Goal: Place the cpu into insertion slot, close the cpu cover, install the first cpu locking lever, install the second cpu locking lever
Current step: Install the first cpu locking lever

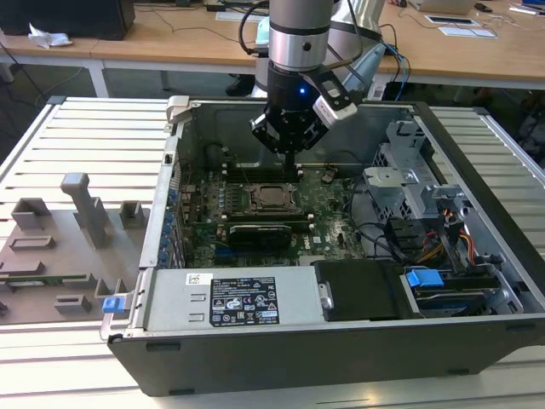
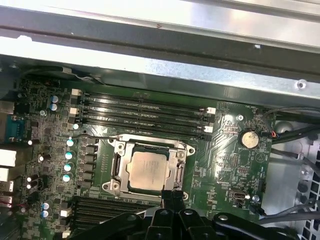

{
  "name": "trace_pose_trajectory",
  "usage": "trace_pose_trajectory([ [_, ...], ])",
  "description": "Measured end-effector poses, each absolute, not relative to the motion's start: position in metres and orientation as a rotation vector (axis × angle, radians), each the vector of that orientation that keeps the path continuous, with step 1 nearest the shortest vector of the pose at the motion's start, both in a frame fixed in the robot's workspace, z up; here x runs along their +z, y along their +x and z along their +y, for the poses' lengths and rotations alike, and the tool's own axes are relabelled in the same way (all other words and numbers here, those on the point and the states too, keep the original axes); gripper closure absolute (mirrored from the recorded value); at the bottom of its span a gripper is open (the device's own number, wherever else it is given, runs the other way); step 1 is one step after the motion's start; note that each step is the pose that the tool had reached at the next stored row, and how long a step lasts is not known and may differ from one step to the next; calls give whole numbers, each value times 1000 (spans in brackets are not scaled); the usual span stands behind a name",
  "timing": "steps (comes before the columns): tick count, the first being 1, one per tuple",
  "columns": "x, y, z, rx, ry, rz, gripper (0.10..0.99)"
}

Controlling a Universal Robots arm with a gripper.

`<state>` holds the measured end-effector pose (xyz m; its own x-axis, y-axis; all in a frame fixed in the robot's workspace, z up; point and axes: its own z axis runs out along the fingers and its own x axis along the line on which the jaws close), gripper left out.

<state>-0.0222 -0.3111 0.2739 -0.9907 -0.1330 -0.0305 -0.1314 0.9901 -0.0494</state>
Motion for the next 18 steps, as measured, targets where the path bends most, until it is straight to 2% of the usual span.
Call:
trace_pose_trajectory([
  [18,274,-53,-311,-74,-206,3100,980],
])
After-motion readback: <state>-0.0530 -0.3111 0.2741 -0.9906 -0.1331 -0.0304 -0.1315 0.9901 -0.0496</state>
